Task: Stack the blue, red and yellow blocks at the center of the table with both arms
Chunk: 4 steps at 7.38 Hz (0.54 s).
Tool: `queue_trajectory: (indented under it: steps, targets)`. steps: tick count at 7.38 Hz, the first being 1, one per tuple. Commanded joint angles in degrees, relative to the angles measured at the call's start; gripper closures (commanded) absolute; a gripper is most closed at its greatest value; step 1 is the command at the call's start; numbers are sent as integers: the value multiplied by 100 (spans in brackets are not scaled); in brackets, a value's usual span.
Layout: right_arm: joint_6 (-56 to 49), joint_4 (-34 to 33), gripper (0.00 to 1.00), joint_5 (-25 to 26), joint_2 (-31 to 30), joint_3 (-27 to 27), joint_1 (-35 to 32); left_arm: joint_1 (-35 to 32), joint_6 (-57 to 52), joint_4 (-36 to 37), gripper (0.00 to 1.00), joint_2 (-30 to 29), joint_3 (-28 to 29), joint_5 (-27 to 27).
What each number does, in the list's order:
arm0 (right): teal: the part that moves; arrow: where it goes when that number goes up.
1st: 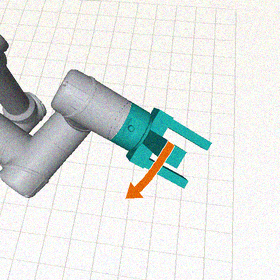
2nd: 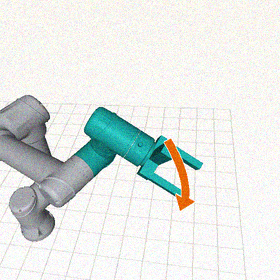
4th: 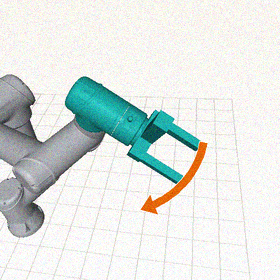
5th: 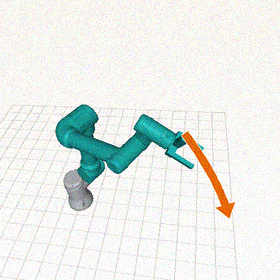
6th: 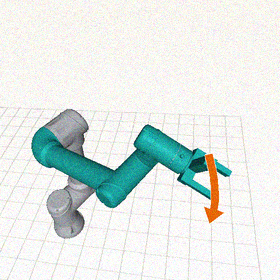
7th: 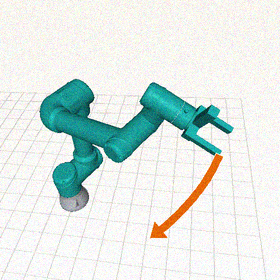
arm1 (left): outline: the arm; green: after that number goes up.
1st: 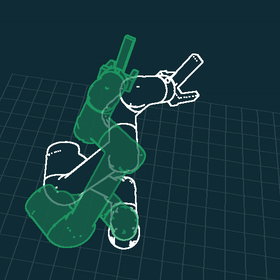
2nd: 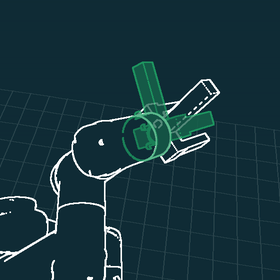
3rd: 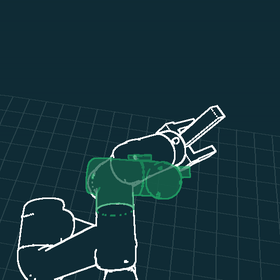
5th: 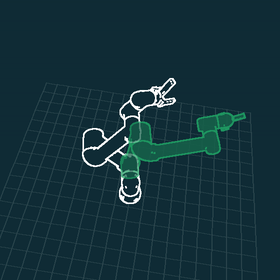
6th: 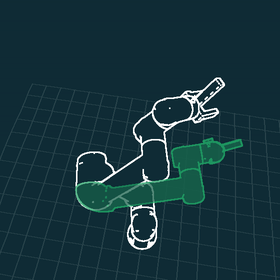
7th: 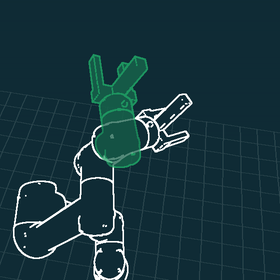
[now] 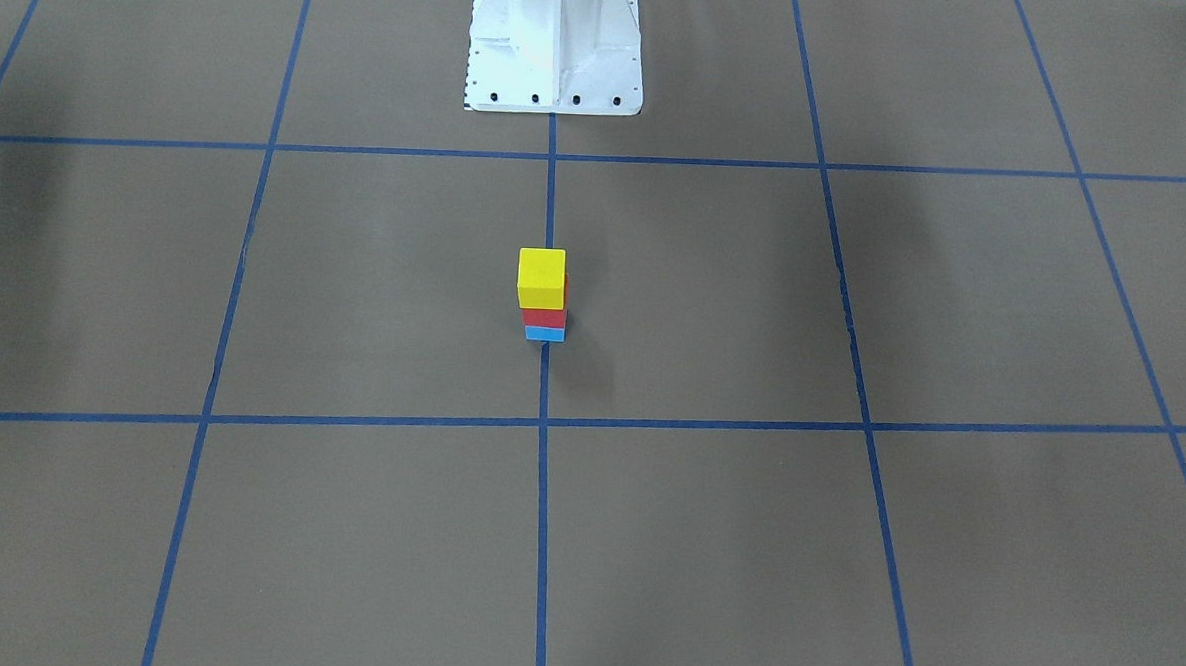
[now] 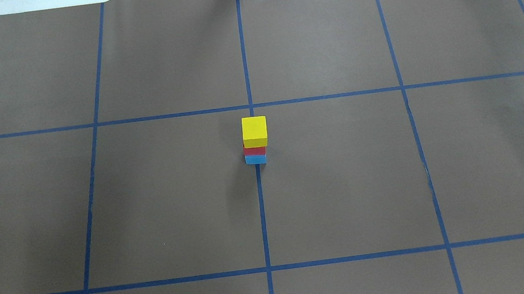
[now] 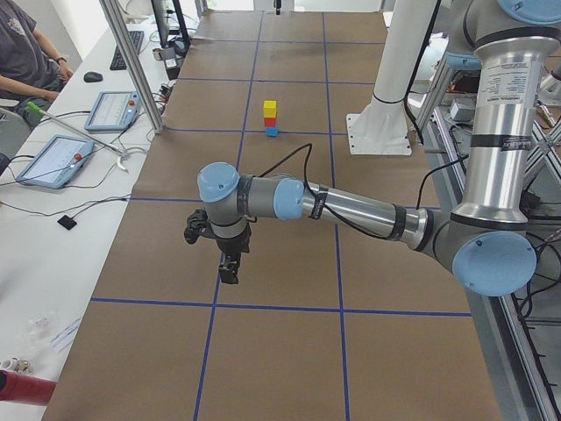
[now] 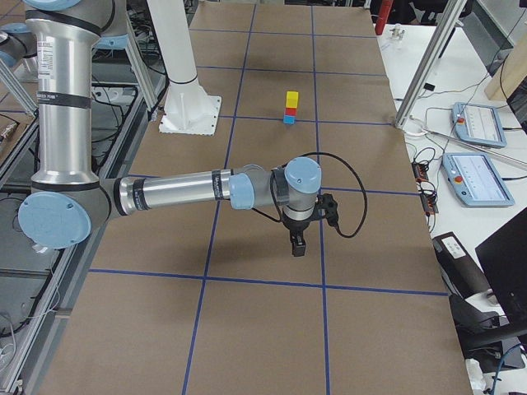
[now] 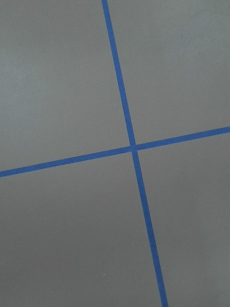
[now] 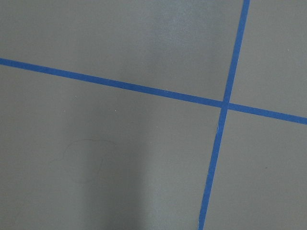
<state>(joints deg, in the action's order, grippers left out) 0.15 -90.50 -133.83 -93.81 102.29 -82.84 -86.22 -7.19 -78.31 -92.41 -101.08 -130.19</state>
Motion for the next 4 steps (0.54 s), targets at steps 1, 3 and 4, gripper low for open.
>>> queue_trajectory:
  steps: [1,3,4]
  targets:
    - [-6,-3,0,15,-32,2,-4,0,-2,0,0,4,-9,-7]
    - [-6,-3,0,15,-23,1,-4,0,-2,0,0,4,-26,-7]
    - [-6,-3,0,15,-6,1,-13,0,-2,0,0,4,-35,-7]
